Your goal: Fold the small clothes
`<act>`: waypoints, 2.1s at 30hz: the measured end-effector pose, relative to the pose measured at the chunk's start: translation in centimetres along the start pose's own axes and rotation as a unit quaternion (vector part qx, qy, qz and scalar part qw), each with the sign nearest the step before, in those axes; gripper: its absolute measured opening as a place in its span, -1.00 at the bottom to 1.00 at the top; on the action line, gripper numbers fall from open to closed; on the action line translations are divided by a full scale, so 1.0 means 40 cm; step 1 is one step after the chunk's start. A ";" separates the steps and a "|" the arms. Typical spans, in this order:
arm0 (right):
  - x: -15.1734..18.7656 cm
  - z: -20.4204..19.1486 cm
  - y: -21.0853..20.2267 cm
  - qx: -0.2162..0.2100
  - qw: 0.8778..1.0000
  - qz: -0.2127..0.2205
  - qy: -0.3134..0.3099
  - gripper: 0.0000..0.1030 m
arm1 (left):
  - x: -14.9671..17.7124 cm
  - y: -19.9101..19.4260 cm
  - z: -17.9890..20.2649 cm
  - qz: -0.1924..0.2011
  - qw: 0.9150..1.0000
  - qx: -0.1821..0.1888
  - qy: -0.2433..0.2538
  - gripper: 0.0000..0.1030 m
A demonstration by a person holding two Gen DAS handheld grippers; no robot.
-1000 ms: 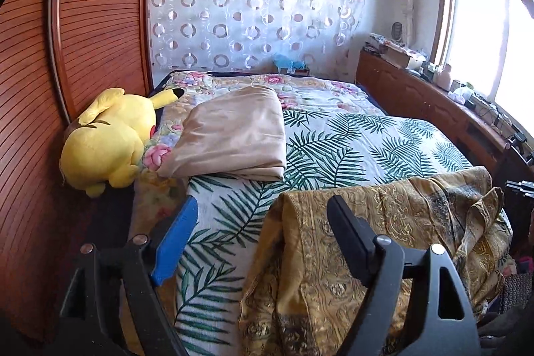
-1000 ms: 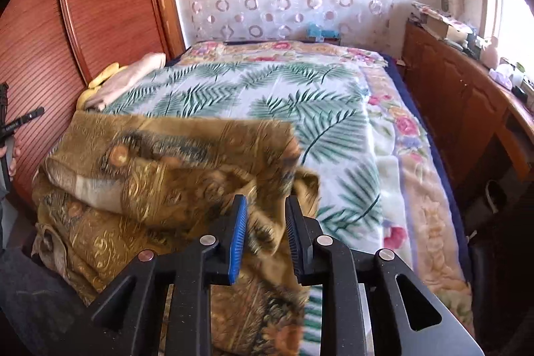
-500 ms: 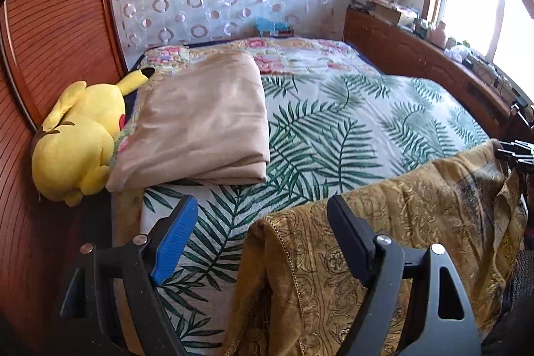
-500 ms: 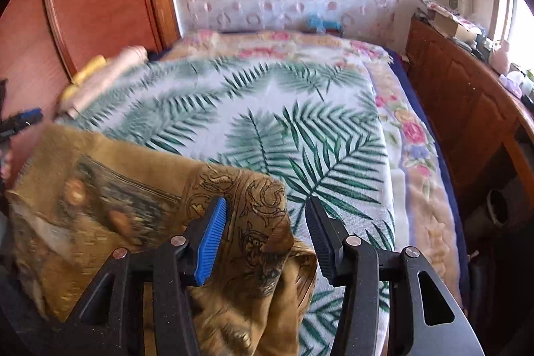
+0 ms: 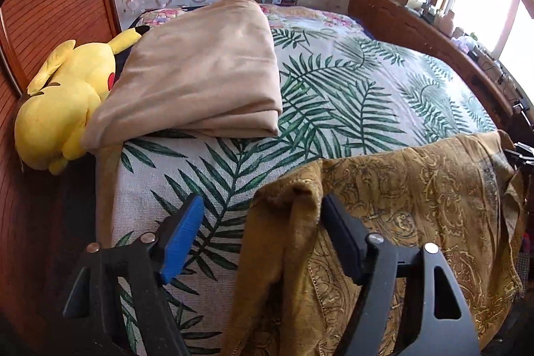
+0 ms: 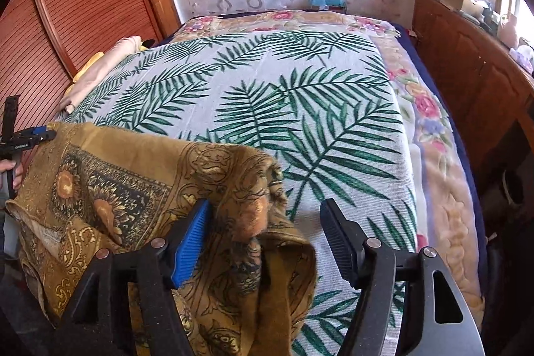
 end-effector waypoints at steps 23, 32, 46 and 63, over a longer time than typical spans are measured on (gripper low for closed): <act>0.067 -0.117 -0.376 -0.037 0.987 0.136 -0.078 -0.83 | -0.025 -0.457 0.193 0.180 0.975 0.115 0.064 -0.81; 0.024 -0.180 -0.745 0.031 0.958 0.258 -0.117 -0.84 | -0.069 -0.830 0.257 0.310 0.939 0.118 0.091 -0.82; 0.001 -0.288 -1.192 0.100 0.917 0.352 -0.159 -0.84 | -0.052 -1.200 0.210 0.418 0.900 0.082 0.098 -0.82; 0.061 -0.327 -1.263 0.113 0.897 0.394 -0.168 -0.84 | -0.058 -1.351 0.209 0.461 0.881 0.046 0.101 -0.82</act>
Point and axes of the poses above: each gripper's, at about its wrist camera, not at the fingertips, and y roughly the way its jaws point, z to its right, x to its underside, the point moved 10 cm from there along y, roughly the way its jaws point, and after that the axes turned 15 degrees about -z, right-handed, at the moved point
